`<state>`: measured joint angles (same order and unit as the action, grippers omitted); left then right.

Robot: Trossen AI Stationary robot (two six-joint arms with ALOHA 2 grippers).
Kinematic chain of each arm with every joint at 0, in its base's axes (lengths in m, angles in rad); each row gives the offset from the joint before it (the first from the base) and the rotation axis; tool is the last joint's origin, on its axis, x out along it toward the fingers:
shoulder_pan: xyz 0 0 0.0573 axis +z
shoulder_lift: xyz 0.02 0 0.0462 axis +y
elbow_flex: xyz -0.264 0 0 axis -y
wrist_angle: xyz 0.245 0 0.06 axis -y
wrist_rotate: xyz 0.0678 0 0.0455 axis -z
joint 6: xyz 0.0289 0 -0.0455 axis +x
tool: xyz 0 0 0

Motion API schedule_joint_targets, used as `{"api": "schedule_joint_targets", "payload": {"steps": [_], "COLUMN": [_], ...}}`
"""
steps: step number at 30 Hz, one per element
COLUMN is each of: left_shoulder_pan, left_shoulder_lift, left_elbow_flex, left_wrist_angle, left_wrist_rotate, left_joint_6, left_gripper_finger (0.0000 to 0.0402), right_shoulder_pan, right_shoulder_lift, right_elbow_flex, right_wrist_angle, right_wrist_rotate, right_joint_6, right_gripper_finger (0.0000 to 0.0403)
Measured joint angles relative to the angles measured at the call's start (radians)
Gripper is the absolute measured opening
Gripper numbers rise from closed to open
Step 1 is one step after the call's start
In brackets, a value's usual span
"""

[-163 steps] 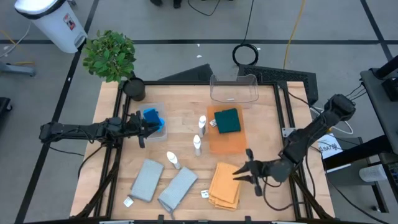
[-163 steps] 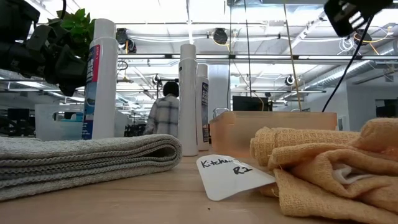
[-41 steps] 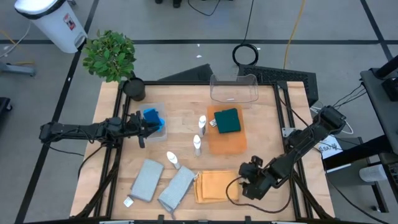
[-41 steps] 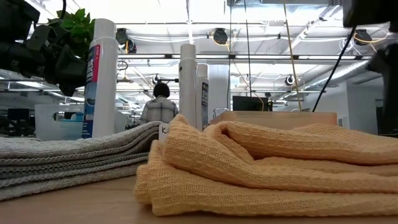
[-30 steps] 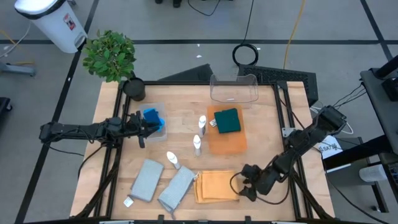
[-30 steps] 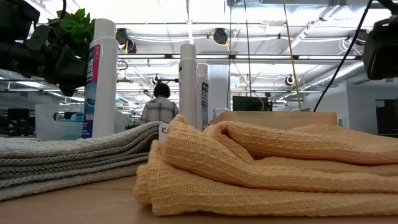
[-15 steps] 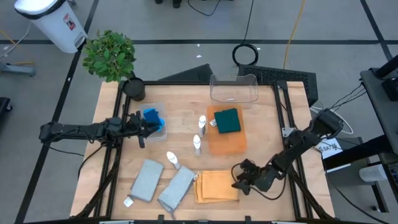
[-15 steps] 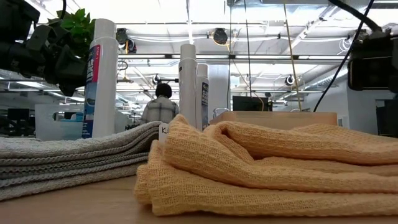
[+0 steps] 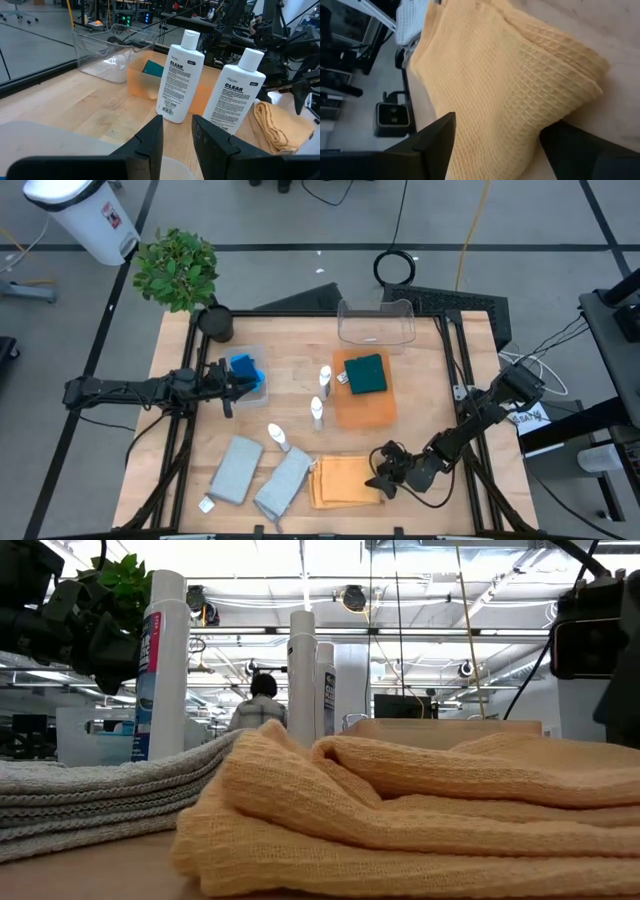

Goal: Pick & Place Kitchen Items
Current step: Put the orange microfiber cloth into the orange bin

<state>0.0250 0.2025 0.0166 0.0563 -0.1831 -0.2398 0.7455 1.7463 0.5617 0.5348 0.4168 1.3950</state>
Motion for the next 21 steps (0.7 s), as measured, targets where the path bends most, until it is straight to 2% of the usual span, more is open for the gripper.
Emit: {"api": "schedule_joint_targets", "payload": {"steps": [6, 17, 19, 21], "left_shoulder_pan": [0.000, 0.000, 0.000, 0.000], "left_shoulder_lift": [0.000, 0.000, 0.000, 0.000], "left_elbow_flex": [0.000, 0.000, 0.000, 0.000], "left_wrist_angle": [0.000, 0.000, 0.000, 0.000], "left_wrist_rotate": [0.000, 0.000, 0.000, 0.000], "left_joint_6": [0.000, 0.000, 0.000, 0.000], "left_gripper_finger": [0.0108, 0.0108, 0.0108, 0.0108], "right_shoulder_pan": [-0.018, -0.019, -0.019, -0.019], "right_shoulder_lift": [0.013, 0.014, 0.014, 0.014], "right_elbow_flex": [0.000, -0.001, -0.001, -0.001], "right_wrist_angle": [-0.001, 0.001, 0.005, 0.019], "right_wrist_rotate": [-0.002, 0.002, 0.001, 0.002], "right_joint_6": [-0.041, -0.138, -0.164, -0.188], "right_gripper_finger": [0.0198, 0.0024, 0.0008, 0.0010]}}
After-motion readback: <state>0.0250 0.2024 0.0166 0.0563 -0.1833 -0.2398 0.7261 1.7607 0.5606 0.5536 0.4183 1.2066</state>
